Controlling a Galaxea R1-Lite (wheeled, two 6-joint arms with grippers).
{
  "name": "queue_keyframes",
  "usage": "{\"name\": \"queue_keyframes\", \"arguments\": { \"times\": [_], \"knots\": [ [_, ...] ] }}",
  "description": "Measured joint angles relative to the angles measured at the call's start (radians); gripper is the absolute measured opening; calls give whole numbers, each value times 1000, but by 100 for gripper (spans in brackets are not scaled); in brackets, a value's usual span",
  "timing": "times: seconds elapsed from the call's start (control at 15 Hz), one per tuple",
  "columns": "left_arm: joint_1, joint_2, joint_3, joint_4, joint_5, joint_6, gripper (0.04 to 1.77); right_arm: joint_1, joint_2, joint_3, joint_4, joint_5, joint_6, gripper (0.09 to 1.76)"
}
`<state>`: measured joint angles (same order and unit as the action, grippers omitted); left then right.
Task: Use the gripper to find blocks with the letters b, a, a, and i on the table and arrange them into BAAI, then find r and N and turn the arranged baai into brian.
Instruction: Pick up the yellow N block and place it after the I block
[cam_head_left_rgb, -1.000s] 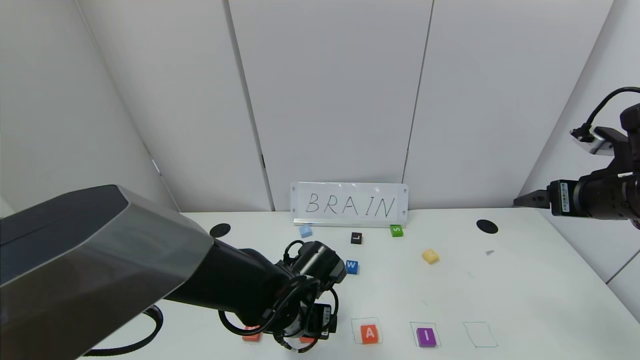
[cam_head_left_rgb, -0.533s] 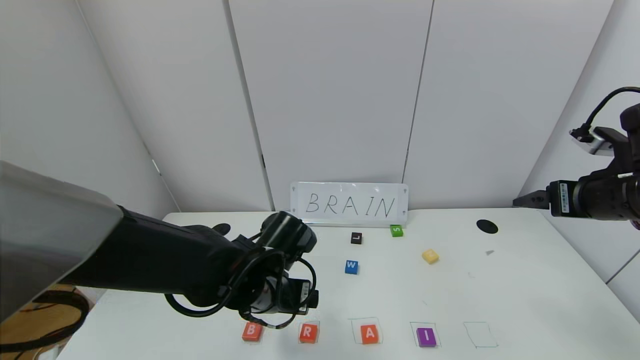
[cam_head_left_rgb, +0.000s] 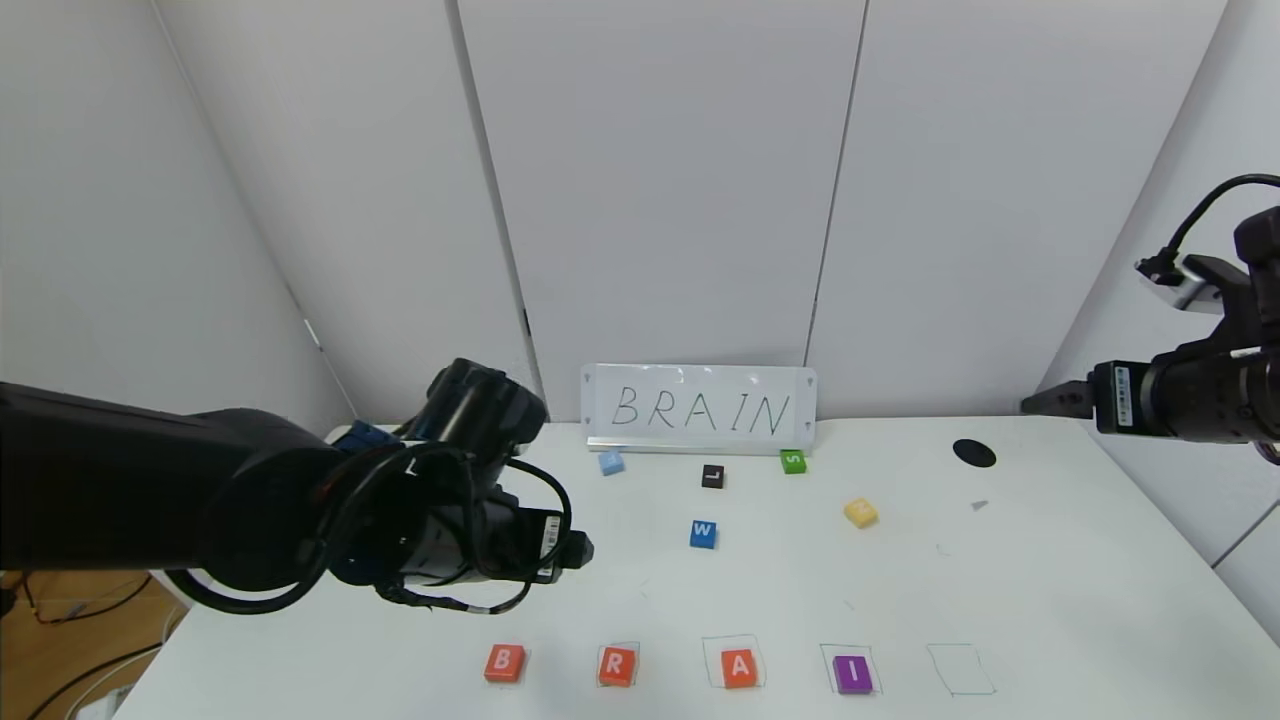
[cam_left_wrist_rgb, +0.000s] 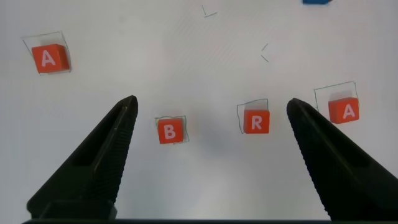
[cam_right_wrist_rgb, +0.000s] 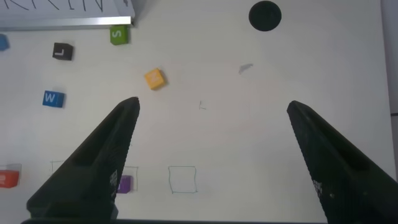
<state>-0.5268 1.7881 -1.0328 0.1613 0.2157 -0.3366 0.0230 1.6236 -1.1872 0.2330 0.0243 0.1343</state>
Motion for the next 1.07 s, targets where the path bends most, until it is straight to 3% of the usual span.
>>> {"name": "queue_keyframes", "arguments": {
  "times": [0.4, 0.73, 1.07],
  "knots": [
    [30, -155, 26, -14, -53, 74, 171, 24, 1, 0, 1, 1, 21, 171],
    [82, -275, 5, -18, -205, 172, 171, 78, 14, 1, 5, -1, 66, 171],
    [209, -316, 4, -65, -364, 224, 172, 159, 65, -6, 2, -65, 154, 171]
  ]
}}
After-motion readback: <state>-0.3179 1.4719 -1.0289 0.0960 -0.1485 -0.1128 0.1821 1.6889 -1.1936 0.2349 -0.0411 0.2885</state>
